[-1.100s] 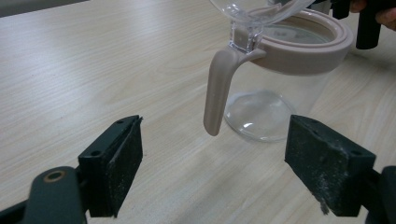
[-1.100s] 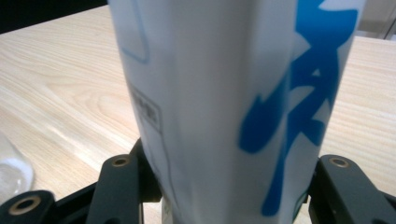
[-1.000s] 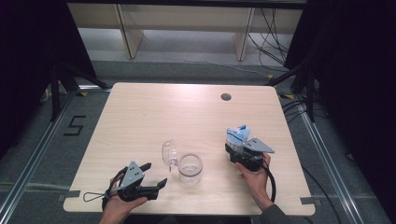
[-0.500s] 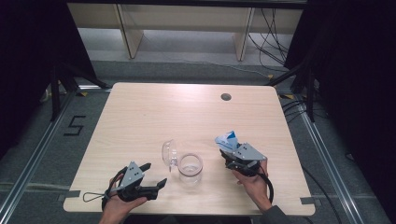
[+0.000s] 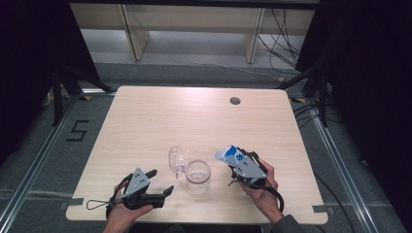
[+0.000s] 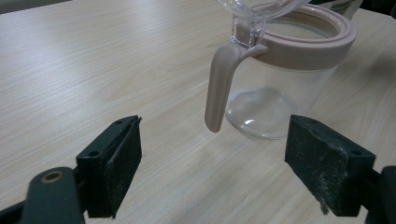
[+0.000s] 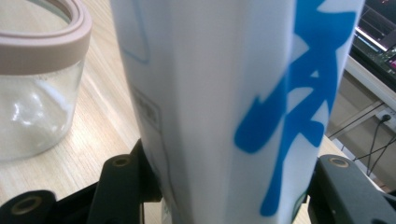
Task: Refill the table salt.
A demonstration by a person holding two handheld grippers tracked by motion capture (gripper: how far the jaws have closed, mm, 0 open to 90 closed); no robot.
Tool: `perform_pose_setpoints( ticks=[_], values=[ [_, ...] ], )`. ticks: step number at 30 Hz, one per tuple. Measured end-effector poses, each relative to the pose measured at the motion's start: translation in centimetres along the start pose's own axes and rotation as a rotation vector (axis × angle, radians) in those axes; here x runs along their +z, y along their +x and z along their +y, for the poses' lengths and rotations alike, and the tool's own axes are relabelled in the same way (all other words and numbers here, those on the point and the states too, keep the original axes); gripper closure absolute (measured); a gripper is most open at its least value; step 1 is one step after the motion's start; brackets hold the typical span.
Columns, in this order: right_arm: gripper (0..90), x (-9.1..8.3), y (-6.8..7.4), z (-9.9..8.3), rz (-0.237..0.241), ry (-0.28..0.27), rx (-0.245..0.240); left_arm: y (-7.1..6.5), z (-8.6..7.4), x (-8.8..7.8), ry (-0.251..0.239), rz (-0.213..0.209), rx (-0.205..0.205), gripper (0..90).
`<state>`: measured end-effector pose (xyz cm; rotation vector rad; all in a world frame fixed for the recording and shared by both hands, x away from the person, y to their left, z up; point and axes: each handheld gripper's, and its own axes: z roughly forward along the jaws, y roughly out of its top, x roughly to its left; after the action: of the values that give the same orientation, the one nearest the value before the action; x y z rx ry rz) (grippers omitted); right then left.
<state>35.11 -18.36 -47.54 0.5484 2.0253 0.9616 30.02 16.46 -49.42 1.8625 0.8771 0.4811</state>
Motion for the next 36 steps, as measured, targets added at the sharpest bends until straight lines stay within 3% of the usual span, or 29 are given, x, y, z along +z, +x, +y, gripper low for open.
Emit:
perform_pose_setpoints(
  ticks=[16,17,21,23,27,33,36],
  values=[
    [48.0,0.0,0.7,0.5,-0.005,0.001,-0.088,0.1,-0.1,0.1,0.012,0.001,-0.005,18.1],
    [48.0,0.0,0.8,0.5,-0.003,0.006,-0.077,0.1,0.0,0.0,0.014,0.003,-0.004,18.1],
    [48.0,0.0,1.0,0.6,-0.015,0.009,-0.100,0.2,-0.1,0.1,0.011,-0.001,-0.005,18.0],
    [48.1,0.0,1.1,0.8,-0.029,0.006,-0.137,0.2,-0.1,0.0,0.013,0.001,-0.005,17.9],
    [48.2,0.0,1.2,0.9,-0.032,0.010,-0.130,0.2,-0.1,0.1,0.022,-0.005,-0.005,17.8],
    [48.2,-0.1,1.2,1.0,-0.044,0.012,-0.155,0.1,-0.1,0.1,0.022,0.001,-0.012,17.7],
    [48.2,-0.1,1.1,1.1,-0.056,0.006,-0.190,0.2,-0.1,0.1,0.023,0.001,-0.013,17.7]
  ],
)
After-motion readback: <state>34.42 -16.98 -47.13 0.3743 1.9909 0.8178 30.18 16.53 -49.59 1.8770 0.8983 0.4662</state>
